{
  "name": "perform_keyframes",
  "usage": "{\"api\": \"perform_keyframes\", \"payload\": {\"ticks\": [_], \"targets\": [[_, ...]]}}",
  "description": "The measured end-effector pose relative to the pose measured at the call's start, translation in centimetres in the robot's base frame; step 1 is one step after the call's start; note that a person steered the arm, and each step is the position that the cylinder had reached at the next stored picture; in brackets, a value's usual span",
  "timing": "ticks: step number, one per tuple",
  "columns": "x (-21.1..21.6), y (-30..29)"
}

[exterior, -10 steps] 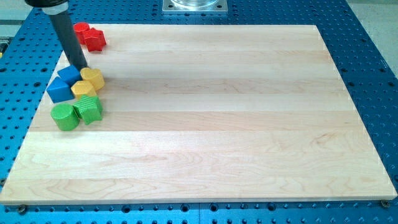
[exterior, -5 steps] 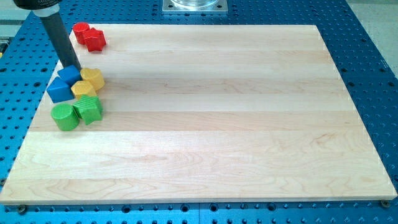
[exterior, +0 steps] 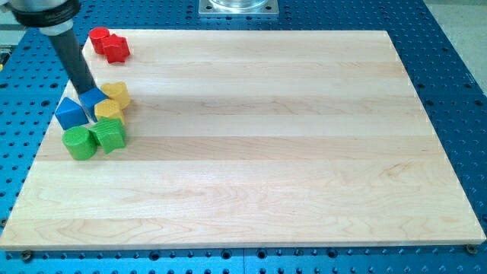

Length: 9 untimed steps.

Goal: Move the triangle left to the green circle

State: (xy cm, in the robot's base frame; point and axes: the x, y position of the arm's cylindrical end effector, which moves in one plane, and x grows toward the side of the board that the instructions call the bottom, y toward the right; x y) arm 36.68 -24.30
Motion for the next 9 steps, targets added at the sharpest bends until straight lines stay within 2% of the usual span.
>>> {"api": "perform_keyframes", "payload": {"ticks": [5,7,9], "targets": [[-0.5,1.9],[1.5,2.5],[1.5,3.1]]}}
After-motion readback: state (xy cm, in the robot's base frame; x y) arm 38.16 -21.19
